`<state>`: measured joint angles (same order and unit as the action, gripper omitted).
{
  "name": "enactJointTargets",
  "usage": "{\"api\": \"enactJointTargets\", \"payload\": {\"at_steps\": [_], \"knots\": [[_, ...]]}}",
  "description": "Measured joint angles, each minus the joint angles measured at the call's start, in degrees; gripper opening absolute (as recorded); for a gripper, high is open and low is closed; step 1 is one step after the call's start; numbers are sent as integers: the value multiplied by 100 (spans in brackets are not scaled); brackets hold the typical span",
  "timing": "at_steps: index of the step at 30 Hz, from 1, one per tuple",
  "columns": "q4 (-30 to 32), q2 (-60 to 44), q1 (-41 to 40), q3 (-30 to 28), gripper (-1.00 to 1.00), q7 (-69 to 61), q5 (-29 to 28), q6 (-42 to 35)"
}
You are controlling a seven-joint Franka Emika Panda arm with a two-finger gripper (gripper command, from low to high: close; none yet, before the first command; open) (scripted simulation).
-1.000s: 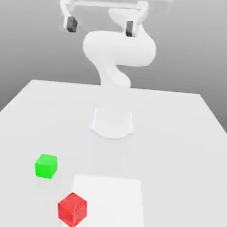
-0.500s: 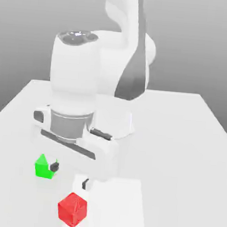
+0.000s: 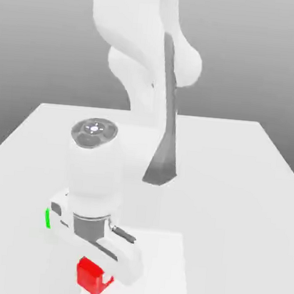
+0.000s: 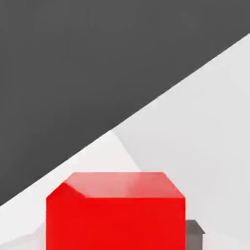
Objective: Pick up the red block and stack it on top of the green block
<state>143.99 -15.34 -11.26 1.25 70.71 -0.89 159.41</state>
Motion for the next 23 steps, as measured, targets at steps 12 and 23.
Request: {"api": "enactJointTargets", "payload": {"at_steps": [12, 23], "knots": [[1865, 2453, -1348, -734, -100, 1583, -217, -589], [2148, 1374, -1532, -793, 100, 1579, 181, 773]]}}
